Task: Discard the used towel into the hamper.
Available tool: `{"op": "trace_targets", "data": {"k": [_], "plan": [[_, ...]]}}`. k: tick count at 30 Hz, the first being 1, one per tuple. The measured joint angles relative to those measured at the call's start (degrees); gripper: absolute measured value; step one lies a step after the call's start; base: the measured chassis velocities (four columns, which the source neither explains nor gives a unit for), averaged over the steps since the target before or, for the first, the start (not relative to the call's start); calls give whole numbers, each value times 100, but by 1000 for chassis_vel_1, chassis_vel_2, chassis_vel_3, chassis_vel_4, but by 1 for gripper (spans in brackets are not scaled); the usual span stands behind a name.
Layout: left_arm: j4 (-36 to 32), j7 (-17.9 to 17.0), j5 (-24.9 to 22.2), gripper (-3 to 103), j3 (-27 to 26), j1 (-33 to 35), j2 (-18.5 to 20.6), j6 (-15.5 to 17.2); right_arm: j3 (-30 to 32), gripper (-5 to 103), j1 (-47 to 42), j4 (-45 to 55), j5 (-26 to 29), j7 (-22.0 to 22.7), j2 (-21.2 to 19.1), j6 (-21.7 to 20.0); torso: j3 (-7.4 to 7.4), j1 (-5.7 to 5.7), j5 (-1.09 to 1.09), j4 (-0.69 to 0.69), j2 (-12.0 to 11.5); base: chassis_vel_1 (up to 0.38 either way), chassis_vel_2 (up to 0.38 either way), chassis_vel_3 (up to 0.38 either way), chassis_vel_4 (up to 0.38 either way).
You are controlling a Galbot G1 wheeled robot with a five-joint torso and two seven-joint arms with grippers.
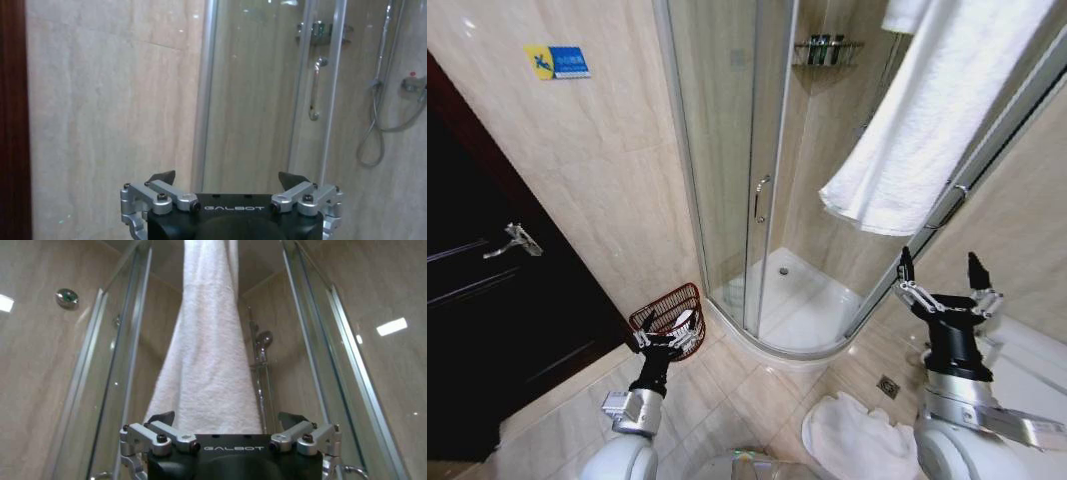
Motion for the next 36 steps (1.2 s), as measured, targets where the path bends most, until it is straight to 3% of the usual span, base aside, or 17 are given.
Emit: {"op": "trace_targets", "data": {"k": [36], "plan": [[0, -2, 0, 100, 0, -1, 3, 0, -2, 100, -2, -3, -1, -1, 3, 7, 1, 3, 1, -2, -1, 12, 14, -13, -8]]}}
